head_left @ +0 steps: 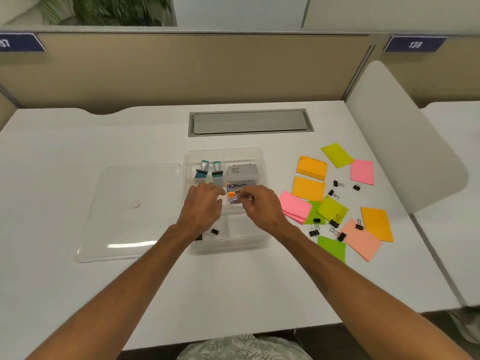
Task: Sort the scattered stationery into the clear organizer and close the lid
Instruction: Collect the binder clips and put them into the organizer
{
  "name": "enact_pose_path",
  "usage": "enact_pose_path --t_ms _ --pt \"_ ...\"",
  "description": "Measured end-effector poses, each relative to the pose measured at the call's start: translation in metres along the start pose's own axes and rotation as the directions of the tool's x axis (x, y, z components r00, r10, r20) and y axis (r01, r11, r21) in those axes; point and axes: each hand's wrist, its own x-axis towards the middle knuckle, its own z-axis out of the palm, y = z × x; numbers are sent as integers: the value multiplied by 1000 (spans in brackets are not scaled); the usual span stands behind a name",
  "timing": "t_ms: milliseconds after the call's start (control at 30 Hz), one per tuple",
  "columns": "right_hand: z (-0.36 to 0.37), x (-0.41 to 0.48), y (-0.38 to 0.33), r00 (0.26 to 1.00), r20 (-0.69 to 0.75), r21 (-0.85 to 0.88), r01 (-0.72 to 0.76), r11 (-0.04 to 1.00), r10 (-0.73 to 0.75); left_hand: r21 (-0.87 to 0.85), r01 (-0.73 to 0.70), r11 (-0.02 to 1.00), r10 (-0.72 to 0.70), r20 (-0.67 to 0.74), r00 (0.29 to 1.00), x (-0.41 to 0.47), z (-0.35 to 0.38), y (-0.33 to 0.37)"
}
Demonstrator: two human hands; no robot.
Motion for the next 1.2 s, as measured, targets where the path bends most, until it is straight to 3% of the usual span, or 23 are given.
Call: enact_pose_path --t_ms 200,333,467,600,767,933,1200 --pt "-54 -24 74 983 -54 -46 -179 983 176 -133 -142 981 138 -41 990 18 25 76" --pt "-92 -43 125 955 74 -218 -267 939 289 -233 -135 963 159 86 984 17 61 127" --pt "-116 -58 159 922 265 -369 -173 913 282 -239 -101 966 168 280 945 14 97 167" --pt "-122 -63 177 902 393 -422 7 907 176 -269 -13 963 114 361 925 12 122 194" --pt "-118 -64 184 913 404 -414 127 901 57 -265 103 959 -9 331 944 17 138 216" --pt "-116 -63 190 912 409 -383 151 911 21 -193 158 968 -108 247 963 24 146 226" --pt "-117 -60 193 897 441 -366 182 913 -2 -131 176 976 -137 264 955 25 153 223"
